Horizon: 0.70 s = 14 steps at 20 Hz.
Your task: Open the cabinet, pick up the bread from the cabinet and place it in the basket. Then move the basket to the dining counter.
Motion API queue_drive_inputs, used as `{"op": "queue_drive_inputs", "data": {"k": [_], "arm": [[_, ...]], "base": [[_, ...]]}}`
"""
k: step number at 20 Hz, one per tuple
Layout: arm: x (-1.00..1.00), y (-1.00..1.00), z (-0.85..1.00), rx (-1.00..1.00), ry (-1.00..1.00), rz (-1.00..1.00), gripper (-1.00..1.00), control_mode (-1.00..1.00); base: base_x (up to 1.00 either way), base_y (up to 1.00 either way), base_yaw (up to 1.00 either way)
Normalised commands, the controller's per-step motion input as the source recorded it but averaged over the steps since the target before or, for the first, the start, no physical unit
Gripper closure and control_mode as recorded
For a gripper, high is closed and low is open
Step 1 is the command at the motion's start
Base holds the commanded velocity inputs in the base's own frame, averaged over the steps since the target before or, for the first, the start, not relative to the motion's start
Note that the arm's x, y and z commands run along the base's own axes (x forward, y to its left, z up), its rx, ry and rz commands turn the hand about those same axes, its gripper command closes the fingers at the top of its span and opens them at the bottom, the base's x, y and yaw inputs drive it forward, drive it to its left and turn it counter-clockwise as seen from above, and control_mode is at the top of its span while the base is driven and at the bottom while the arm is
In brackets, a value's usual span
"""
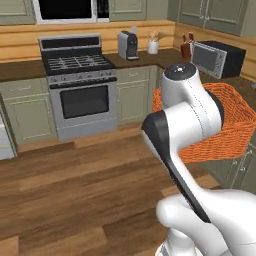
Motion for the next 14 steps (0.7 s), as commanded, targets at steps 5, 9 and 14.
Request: {"op": "queue_drive_inputs", "data": {"k": [5, 9, 14], "arm": [[0.0, 0.0, 0.0, 0.0, 0.0, 0.0, 1.0, 1.0], [0.0, 0.0, 0.0, 0.0, 0.0, 0.0, 1.0, 1.0], [0.0, 0.0, 0.0, 0.0, 0.0, 0.0, 1.0, 1.0]], "base": [[0.29, 0.24, 0.73], [0.46, 0.18, 0.76], [0.44, 0.12, 0.81]]}}
